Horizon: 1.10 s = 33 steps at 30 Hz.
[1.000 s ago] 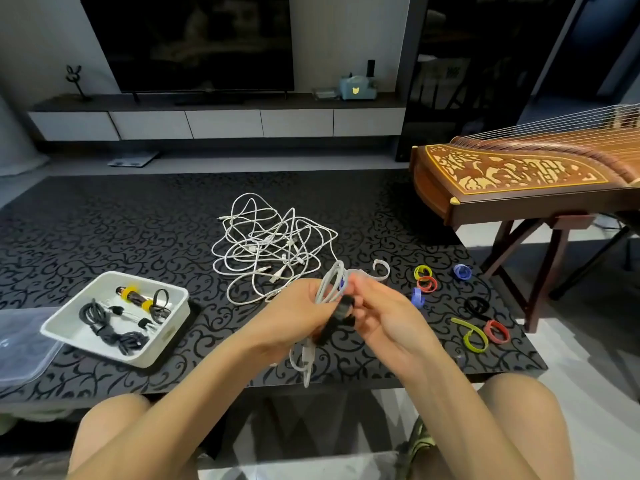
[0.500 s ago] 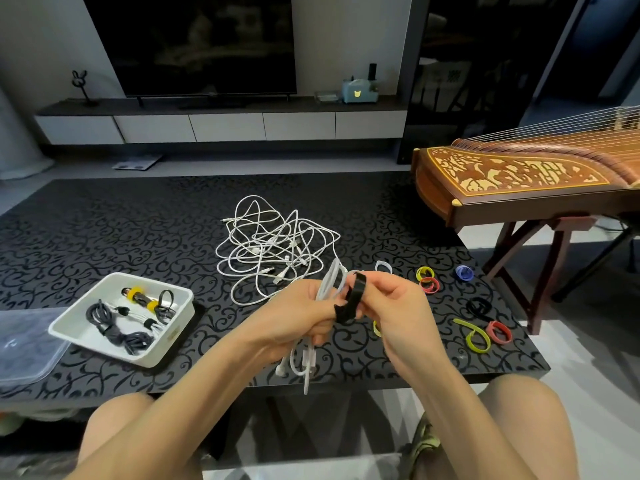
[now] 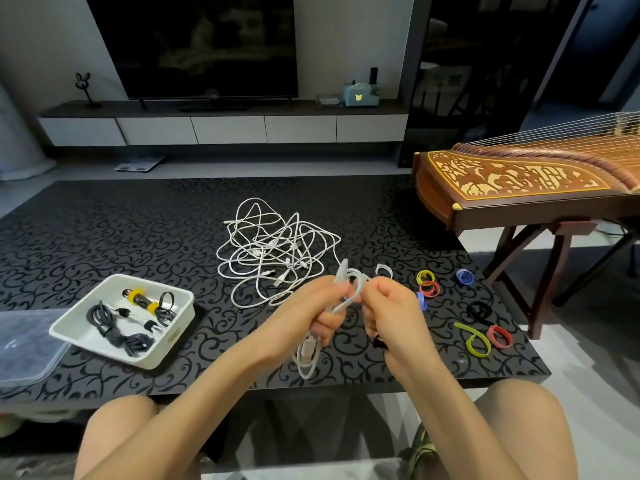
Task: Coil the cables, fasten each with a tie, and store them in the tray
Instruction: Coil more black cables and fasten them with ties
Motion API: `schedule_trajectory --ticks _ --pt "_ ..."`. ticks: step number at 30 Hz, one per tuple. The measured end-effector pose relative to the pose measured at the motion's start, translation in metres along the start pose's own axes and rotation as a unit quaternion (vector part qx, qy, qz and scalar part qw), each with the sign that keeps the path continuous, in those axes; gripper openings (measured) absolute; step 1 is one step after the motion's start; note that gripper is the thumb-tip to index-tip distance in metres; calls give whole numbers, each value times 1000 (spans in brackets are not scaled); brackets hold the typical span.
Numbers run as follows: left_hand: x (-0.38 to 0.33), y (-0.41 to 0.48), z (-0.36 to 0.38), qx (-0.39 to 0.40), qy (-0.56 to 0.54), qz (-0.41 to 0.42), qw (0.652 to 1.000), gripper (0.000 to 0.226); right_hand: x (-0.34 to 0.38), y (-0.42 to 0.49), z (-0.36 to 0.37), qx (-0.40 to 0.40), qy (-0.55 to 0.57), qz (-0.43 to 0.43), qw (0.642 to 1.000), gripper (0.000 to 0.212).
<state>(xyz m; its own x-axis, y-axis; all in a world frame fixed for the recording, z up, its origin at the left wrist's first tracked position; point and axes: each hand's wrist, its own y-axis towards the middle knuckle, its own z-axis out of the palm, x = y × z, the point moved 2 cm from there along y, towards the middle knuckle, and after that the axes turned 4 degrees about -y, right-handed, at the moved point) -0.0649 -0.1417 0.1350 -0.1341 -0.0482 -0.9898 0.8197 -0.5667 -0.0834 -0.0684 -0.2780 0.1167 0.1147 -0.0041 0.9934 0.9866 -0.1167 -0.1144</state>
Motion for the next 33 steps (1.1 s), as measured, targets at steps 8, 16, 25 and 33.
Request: schedule_trajectory --ticks 8,16,25,33 --pt "8 -1 -1 -17 -4 -62 998 46 7 -1 2 9 -43 -58 997 31" --pt "8 0 -2 -148 44 19 988 22 2 -5 6 155 34 2 987 23" --pt "2 6 -12 -278 65 118 951 21 6 -30 -5 72 6 -53 996 9" --pt "-4 15 -7 -250 254 104 928 27 35 -35 -12 139 -104 -205 963 29"
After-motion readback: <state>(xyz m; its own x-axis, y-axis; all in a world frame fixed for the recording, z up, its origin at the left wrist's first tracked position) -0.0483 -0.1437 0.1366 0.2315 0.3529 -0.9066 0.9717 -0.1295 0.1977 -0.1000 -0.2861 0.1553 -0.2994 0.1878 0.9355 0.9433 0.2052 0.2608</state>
